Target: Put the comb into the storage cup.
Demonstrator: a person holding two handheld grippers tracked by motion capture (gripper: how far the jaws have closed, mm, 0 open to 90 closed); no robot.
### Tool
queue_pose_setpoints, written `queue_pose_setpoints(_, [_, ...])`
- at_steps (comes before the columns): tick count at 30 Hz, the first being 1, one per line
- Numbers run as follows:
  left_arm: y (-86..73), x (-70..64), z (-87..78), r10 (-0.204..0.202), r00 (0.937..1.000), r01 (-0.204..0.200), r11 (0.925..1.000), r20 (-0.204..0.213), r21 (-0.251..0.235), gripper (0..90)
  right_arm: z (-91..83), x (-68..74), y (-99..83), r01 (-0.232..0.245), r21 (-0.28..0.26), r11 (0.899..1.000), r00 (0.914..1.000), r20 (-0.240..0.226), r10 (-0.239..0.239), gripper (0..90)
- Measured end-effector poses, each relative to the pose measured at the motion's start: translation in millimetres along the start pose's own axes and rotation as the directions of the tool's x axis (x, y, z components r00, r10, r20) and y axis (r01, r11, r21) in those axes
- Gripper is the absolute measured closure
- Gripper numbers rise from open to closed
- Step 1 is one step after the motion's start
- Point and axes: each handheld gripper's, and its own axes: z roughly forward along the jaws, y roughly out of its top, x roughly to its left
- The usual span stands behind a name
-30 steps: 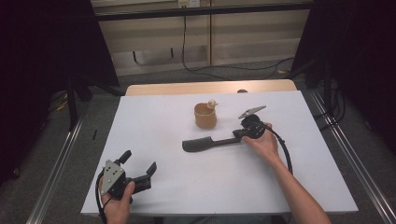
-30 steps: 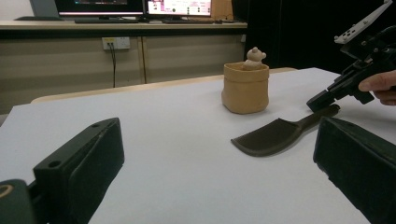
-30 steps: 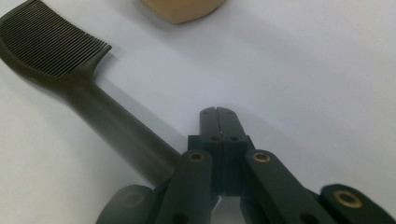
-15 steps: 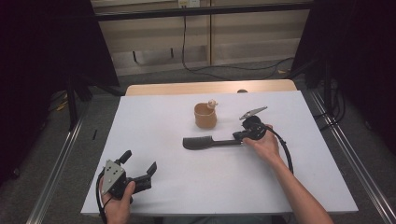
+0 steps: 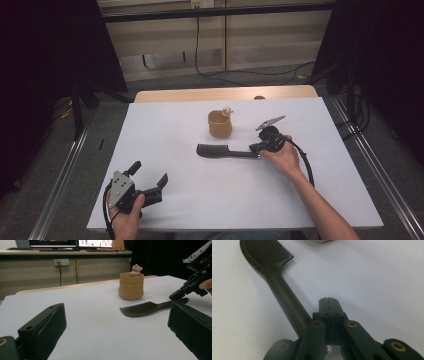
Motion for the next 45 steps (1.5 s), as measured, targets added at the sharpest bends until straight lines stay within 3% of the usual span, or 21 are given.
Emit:
queue_pose_setpoints(7, [-0.2,-0.6,1.0,0.010,0.9999,-0.010,0.9999,0.002,0.008,1.9,-1.5,-0.5,0.1,0.014,0.001,1.000,0.9999,0.000,-0.014,90.0])
queue_pose_setpoints(12, [-0.7,0.2,1.4,0.006,1.0000,-0.006,0.9999,0.002,0.011,1.9,-10.7,-9.6,2.7,0.005,-0.073,0.997,0.9992,-0.038,-0.008,86.1])
queue_pose_setpoints(14, [-0.5,-0.3,1.5,0.005,1.0000,-0.005,1.0000,0.003,0.008,1.9,-14.5,-10.5,5.0,0.007,-0.081,0.997,0.9995,-0.030,-0.010,75.5])
queue_pose_setpoints(16, [-0.3,-0.5,1.3,0.008,1.0000,-0.008,0.9999,0.004,0.007,1.9,-17.6,-10.1,8.1,0.031,-0.089,0.996,0.9980,-0.051,-0.036,74.3])
queue_pose_setpoints(19, [-0.3,-0.7,1.6,0.007,1.0000,-0.007,1.0000,0.001,0.007,1.9,-21.4,-8.1,14.5,0.042,-0.111,0.993,0.9966,-0.065,-0.050,53.1])
queue_pose_setpoints(24, [-0.1,-0.2,1.0,0.009,1.0000,-0.009,0.9999,0.003,0.008,1.9,-19.6,-3.3,24.9,0.064,-0.104,0.993,0.9952,-0.068,-0.071,33.5])
queue_pose_setpoints(28, [-0.6,0.2,0.9,0.011,0.9999,-0.011,0.9999,0.004,0.011,1.9,-16.6,-1.0,28.4,0.058,-0.089,0.994,0.9929,-0.099,-0.066,18.9])
queue_pose_setpoints(33, [-0.1,-0.6,1.3,0.016,0.9998,-0.016,0.9998,0.008,0.010,1.9,-14.9,3.3,31.4,0.088,-0.049,0.995,0.9876,-0.126,-0.093,15.7])
queue_pose_setpoints(39, [-0.2,-0.1,1.3,0.011,0.9999,-0.011,0.9999,0.004,0.009,1.9,-11.9,9.2,37.8,0.127,-0.015,0.992,0.9787,-0.161,-0.128,5.1])
queue_pose_setpoints(40, [-0.2,-0.2,1.5,0.010,0.9999,-0.010,0.9999,0.006,0.008,1.9,-10.7,10.7,38.9,0.143,-0.009,0.990,0.9766,-0.161,-0.142,5.1])
queue_pose_setpoints(45, [0.1,-0.3,1.0,0.015,0.9998,-0.015,0.9998,0.013,0.010,1.9,-7.1,16.8,45.5,0.135,0.027,0.991,0.9765,-0.174,-0.128,10.7])
